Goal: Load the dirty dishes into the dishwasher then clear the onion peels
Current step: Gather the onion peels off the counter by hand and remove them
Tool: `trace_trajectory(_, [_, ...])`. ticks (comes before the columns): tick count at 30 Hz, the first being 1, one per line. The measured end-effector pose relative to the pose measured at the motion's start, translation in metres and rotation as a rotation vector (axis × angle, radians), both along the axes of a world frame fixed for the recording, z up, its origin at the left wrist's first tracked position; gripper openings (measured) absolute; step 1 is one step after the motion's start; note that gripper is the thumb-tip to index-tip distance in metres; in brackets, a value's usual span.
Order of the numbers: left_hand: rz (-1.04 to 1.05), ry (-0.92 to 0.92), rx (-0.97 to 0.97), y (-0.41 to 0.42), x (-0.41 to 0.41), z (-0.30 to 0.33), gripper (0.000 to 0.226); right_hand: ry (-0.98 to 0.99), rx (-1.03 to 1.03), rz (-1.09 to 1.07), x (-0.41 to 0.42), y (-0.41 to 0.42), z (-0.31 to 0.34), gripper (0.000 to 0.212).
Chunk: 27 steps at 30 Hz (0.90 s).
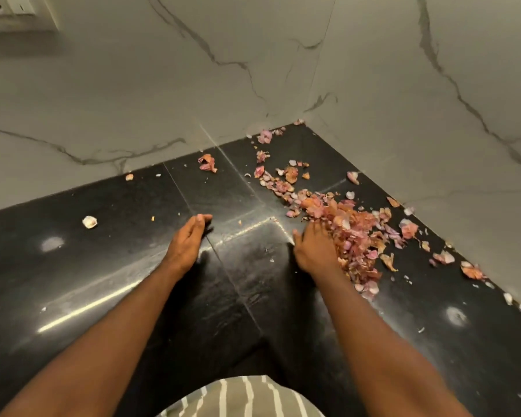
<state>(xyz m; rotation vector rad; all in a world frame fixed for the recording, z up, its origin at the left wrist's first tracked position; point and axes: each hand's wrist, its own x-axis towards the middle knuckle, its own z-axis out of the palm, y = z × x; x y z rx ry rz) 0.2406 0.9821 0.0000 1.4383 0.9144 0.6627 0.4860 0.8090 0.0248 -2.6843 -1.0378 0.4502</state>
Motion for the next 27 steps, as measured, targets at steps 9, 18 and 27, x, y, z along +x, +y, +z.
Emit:
trace_trajectory(9, [0.014,-0.012,-0.008,-0.004,-0.002,0.003,0.043,-0.078,0.452,0.036,0.004,0.012,0.048,0.02])
trace_trajectory(18, [0.017,0.077,0.067,0.01,-0.023,0.027,0.034,0.2,0.198,0.665,-0.119,0.082,0.006,0.06])
trace_trajectory(27, [0.567,0.861,0.342,0.093,-0.128,0.007,0.083,0.257,0.236,0.678,-0.14,0.126,0.007,0.058])
